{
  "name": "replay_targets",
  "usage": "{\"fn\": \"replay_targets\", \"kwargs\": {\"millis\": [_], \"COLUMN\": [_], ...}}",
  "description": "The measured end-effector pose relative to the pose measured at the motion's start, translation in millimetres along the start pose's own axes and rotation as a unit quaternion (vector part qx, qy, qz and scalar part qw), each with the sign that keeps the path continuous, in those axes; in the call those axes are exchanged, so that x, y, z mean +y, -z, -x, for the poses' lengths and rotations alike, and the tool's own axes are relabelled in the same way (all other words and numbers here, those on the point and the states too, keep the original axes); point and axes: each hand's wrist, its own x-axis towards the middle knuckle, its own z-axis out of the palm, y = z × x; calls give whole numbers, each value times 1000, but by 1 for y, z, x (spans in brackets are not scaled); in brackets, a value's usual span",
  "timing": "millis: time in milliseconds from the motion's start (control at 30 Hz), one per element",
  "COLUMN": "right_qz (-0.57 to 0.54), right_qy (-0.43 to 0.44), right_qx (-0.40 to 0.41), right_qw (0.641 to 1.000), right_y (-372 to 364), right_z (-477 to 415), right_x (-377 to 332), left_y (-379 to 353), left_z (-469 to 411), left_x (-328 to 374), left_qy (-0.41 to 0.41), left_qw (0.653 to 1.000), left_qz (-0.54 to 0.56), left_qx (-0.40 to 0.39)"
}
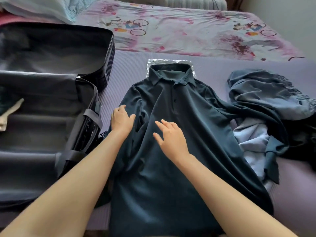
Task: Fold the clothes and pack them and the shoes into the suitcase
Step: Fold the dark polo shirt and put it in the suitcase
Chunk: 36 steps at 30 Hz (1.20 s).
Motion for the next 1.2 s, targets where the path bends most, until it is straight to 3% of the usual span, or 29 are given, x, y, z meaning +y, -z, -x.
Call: {"fn": "replay_targets", "kwargs": {"millis": [133,300,433,533,667,800,933,1100,1200], "right_qz": [39,89,-22,-108,-106,-117,-102,16,2], "right_qy": [2,-39,-62,-62,-66,11,55,81,81], "right_qx": [65,34,104,129,62,16,30,-98,-100], "right_qw": [997,995,992,984,990,993,993,992,992], "right_y": [-8,-24,-36,-38,-56,-59,-39,-55,-62], "right_z": [-49,-87,-92,-98,-105,-95,-89,-75,-75], "right_x": [-25,-43,-58,-80,-92,-87,-49,-15,-14], "left_y": [0,-4,-17,-9,22,18,0,-2,0], "left_z": [-51,-98,-110,-117,-126,-131,-136,-137,-133], "left_x": [-4,-10,-6,2,20,15,-1,-3,-2], "left_qy": [32,46,50,81,74,89,89,75,79], "left_qw": [999,999,998,991,972,983,991,984,985], "left_qz": [21,-20,-42,60,120,81,65,79,54], "left_qx": [-19,5,-2,85,188,137,72,143,143]}}
